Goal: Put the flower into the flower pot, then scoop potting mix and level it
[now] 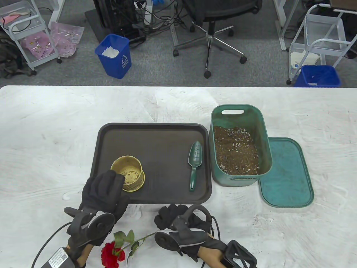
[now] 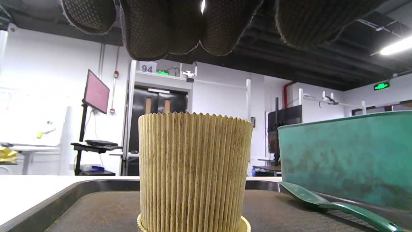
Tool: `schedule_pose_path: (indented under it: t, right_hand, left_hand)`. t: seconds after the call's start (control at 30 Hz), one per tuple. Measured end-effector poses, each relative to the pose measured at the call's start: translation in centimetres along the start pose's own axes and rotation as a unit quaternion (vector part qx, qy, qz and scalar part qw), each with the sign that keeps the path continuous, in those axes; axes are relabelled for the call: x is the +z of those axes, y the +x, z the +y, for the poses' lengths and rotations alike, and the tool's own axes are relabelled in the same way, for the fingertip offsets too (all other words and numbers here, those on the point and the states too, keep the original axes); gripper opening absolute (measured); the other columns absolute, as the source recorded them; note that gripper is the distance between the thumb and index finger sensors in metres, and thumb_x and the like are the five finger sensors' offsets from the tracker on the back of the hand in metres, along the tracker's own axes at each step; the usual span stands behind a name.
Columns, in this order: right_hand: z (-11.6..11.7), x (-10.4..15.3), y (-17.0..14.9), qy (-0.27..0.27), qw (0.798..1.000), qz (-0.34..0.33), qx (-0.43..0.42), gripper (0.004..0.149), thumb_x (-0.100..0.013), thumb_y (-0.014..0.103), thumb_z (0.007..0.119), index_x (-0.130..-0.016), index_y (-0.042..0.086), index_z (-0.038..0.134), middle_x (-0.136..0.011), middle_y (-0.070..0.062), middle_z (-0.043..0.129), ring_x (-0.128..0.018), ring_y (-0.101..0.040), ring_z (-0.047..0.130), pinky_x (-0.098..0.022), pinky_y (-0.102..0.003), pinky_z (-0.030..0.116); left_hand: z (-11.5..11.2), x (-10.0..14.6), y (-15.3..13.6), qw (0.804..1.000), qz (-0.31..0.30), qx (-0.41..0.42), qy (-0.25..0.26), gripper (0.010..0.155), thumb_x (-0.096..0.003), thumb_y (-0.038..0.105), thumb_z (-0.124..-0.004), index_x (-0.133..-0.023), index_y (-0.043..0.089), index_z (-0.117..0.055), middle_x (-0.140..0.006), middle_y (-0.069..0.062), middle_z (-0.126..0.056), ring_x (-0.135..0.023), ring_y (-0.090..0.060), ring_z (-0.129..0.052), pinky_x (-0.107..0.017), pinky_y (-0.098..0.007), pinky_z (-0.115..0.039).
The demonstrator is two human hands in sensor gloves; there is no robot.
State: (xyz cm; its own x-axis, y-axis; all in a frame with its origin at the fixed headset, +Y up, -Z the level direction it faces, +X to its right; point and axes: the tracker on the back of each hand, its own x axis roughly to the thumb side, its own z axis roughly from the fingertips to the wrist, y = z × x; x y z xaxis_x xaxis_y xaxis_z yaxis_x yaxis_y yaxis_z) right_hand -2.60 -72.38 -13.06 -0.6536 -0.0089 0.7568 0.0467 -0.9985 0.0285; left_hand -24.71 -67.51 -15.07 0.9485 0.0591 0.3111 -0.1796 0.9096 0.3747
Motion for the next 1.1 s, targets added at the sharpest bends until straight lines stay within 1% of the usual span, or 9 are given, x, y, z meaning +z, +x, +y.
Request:
schedule_pose_path:
  t: [0.3,0.47,0.53,0.7,0.83,0.9,1.0,1.03,1.1]
  right_hand:
    - [2.5,-0.6,1.3,0.05,0.997,-0.01,0.065,0.047,-0.037,0.035,0.089,-0.08,0.018,0.085,-0.08,-0.013,0.089,-0.052,-0.036,0.096,-0.033,-0.046,0.087]
    - [2.6,-0.6,1.4,0.037,0.997,0.003,0.064,0.04,-0.037,0.032,0.088,-0.076,0.019,0.087,-0.074,-0.012,0.093,-0.045,-0.034,0.097,-0.029,-0.045,0.088]
    - [2.3,-0.5,0.8,0.033,0.999,0.009,0.034,0.039,-0.037,0.032,0.087,-0.074,0.02,0.088,-0.072,-0.012,0.094,-0.044,-0.034,0.098,-0.028,-0.045,0.088]
    - [0.5,0.6,-1.6,-0.022,0.998,0.042,-0.05,0.039,-0.037,0.031,0.086,-0.074,0.019,0.09,-0.068,-0.012,0.096,-0.041,-0.034,0.099,-0.027,-0.047,0.088]
    - [-0.9,2.1,-3.8,-0.077,0.989,0.062,-0.109,0.038,-0.036,0.03,0.085,-0.072,0.02,0.091,-0.067,-0.012,0.097,-0.043,-0.035,0.099,-0.029,-0.048,0.088]
    - [-1.3,2.7,-4.8,-0.108,0.979,0.07,-0.155,0.038,-0.036,0.029,0.085,-0.072,0.02,0.091,-0.067,-0.012,0.097,-0.043,-0.035,0.099,-0.029,-0.049,0.088]
    - [-1.8,3.4,-5.9,-0.169,0.954,0.081,-0.232,0.038,-0.037,0.029,0.084,-0.073,0.019,0.09,-0.067,-0.012,0.097,-0.043,-0.035,0.099,-0.029,-0.049,0.088]
    - [-1.8,3.6,-6.3,-0.196,0.94,0.086,-0.266,0.038,-0.037,0.029,0.084,-0.073,0.019,0.09,-0.068,-0.013,0.097,-0.044,-0.036,0.099,-0.029,-0.049,0.088]
    - [-1.9,3.8,-6.4,-0.217,0.923,0.09,-0.303,0.039,-0.038,0.029,0.084,-0.074,0.018,0.089,-0.068,-0.013,0.096,-0.044,-0.036,0.099,-0.029,-0.049,0.088]
  left_hand:
    - [-0.1,-0.1,-0.2,1.0,0.01,0.001,-0.002,0.068,-0.0405,0.061,-0.071,-0.101,0.029,-0.066,-0.109,-0.006,-0.059,-0.097,-0.035,-0.075,-0.075,-0.059,-0.061]
    - [-0.1,-0.2,-0.2,1.0,0.013,0.002,-0.003,0.069,-0.0406,0.061,-0.071,-0.101,0.029,-0.066,-0.109,-0.006,-0.059,-0.097,-0.035,-0.075,-0.075,-0.059,-0.061]
    - [0.0,-0.2,-0.3,1.0,0.014,0.002,-0.001,0.068,-0.0405,0.061,-0.071,-0.101,0.029,-0.066,-0.109,-0.006,-0.059,-0.097,-0.035,-0.076,-0.075,-0.059,-0.061]
    - [1.0,-0.1,-1.4,0.999,0.037,0.005,0.024,0.068,-0.0407,0.061,-0.071,-0.101,0.029,-0.066,-0.109,-0.008,-0.058,-0.097,-0.035,-0.076,-0.075,-0.059,-0.061]
    - [2.2,0.1,-3.0,0.995,0.08,0.014,0.056,0.068,-0.041,0.061,-0.071,-0.1,0.028,-0.067,-0.108,-0.008,-0.059,-0.097,-0.036,-0.076,-0.074,-0.059,-0.062]
    - [2.7,0.3,-3.9,0.991,0.111,0.029,0.072,0.068,-0.0413,0.061,-0.071,-0.1,0.028,-0.067,-0.108,-0.008,-0.06,-0.096,-0.035,-0.077,-0.073,-0.058,-0.063]
    - [2.7,0.4,-5.0,0.983,0.147,0.077,0.079,0.067,-0.0418,0.061,-0.07,-0.099,0.027,-0.068,-0.106,-0.008,-0.062,-0.093,-0.036,-0.08,-0.072,-0.057,-0.066]
    - [2.3,0.5,-5.1,0.979,0.156,0.108,0.071,0.066,-0.0419,0.061,-0.07,-0.099,0.027,-0.069,-0.106,-0.008,-0.064,-0.092,-0.036,-0.081,-0.071,-0.057,-0.067]
    - [1.1,0.4,-4.7,0.972,0.154,0.174,0.042,0.065,-0.0419,0.06,-0.07,-0.097,0.027,-0.071,-0.104,-0.008,-0.067,-0.09,-0.035,-0.085,-0.07,-0.056,-0.069]
